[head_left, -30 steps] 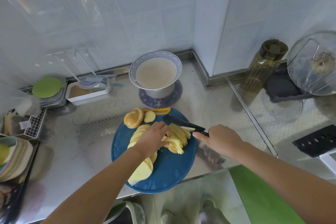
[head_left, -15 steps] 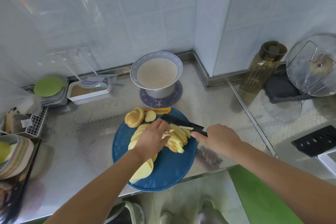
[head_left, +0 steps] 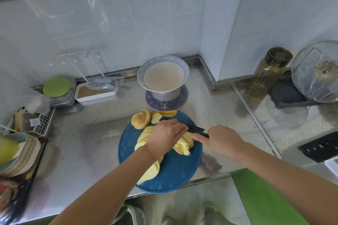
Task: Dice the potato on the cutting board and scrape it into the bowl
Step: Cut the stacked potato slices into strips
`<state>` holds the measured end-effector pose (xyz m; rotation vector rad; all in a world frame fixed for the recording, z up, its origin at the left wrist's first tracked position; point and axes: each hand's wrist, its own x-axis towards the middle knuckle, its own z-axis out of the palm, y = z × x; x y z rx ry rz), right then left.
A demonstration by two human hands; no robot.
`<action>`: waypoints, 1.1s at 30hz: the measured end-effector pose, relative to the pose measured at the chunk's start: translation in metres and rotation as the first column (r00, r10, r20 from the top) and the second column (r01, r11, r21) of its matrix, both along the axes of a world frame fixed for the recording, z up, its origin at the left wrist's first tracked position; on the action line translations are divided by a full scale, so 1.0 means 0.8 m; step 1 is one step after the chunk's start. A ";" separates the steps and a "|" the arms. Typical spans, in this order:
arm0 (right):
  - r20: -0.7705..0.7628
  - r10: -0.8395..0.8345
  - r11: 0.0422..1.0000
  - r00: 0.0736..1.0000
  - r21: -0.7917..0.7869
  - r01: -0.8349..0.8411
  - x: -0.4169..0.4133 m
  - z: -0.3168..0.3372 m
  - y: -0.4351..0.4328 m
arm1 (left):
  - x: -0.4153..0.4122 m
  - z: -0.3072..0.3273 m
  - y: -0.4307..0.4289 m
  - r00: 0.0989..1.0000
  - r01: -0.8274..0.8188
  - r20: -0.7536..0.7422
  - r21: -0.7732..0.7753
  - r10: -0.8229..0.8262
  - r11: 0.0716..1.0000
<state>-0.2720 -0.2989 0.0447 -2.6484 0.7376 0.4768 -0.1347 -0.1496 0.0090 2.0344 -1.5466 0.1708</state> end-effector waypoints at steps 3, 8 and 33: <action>0.037 -0.111 0.986 0.993 0.128 0.105 -0.002 -0.007 -0.020 | -0.004 0.005 0.010 0.833 -0.405 -0.381 0.070 0.400 0.911; 0.053 -0.158 0.962 0.986 0.233 0.141 0.001 -0.031 -0.050 | -0.015 -0.022 0.019 0.387 -0.584 -0.547 0.478 0.742 0.657; 0.001 -0.112 0.816 0.994 0.570 0.091 -0.011 -0.124 -0.074 | -0.097 -0.056 -0.090 -0.100 -0.749 -0.497 0.608 0.862 0.264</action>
